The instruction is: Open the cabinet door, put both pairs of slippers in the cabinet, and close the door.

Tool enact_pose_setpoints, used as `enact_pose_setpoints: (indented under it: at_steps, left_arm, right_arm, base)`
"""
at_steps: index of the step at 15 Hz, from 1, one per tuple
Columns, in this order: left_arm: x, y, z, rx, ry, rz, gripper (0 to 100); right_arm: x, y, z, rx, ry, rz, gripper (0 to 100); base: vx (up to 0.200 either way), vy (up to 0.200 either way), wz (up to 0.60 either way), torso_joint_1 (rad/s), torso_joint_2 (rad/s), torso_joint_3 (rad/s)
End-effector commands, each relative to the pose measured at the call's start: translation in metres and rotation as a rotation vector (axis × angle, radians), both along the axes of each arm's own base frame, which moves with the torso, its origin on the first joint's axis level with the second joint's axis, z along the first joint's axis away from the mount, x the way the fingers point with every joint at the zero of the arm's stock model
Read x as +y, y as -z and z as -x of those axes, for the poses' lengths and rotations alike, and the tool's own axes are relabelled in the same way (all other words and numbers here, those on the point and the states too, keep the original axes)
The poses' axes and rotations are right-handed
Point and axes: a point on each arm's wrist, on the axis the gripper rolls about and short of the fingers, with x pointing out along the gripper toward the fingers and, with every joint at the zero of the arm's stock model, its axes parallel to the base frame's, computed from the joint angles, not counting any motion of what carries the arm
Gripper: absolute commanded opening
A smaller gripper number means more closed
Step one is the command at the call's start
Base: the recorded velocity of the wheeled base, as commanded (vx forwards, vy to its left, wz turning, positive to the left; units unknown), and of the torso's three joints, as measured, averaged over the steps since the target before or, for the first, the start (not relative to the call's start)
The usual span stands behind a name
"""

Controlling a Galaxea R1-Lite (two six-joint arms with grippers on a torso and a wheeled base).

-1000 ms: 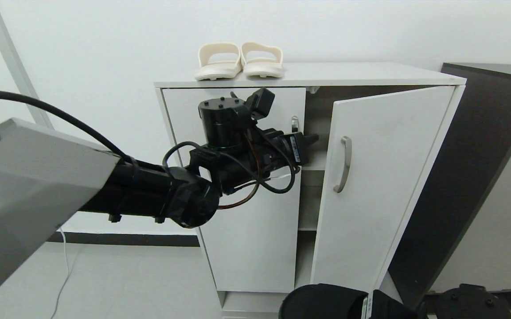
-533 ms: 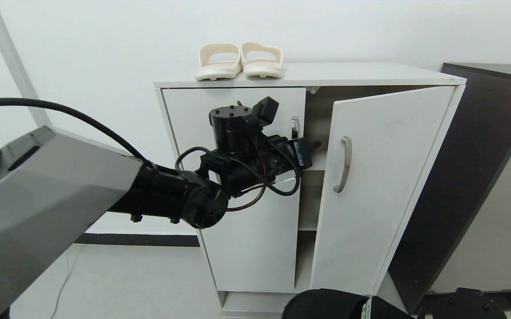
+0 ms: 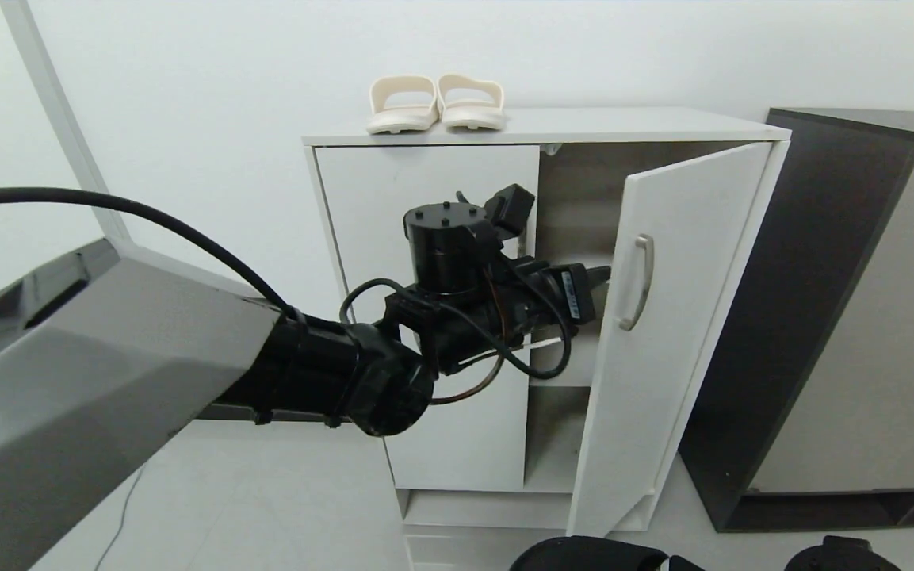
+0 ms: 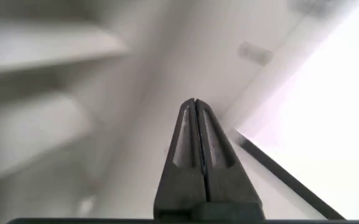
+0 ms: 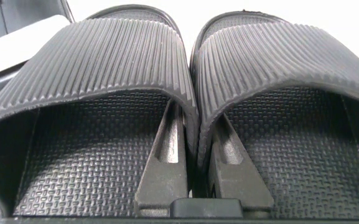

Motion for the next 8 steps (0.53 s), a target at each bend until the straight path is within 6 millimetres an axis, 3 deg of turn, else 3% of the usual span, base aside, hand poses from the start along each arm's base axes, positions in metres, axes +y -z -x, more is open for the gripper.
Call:
enact_pose_setpoints:
  at_steps: [1,3,7,8]
  left_arm:
    - [-0.019,-0.004,0.039,-0.014,0.110,0.012,0]
    - [-0.023,-0.008,0.047,-0.026,0.139,0.023,0]
    - [-0.011,-0.010,0.037,-0.046,0.096,0.043,0]
    - [0.004,-0.018,0.031,-0.056,0.060,0.050,0]
  right_arm:
    - [0.000,0.001,0.002,0.004,-0.008,0.006,0]
    - [-0.001,0.002,0.002,0.004,-0.008,0.007,0]
    - [0.001,0.000,0.000,-0.001,0.000,-0.001,0]
    - [0.003,-0.002,-0.007,-0.012,0.030,-0.017,0]
  base:
    - [-0.200,0.000,0.00,0.002,0.00,0.007]
    - [-0.200,0.000,0.00,0.000,0.00,0.005]
    - [0.000,0.000,0.00,0.000,0.00,0.000]
    - [0.000,0.000,0.00,0.000,0.00,0.000]
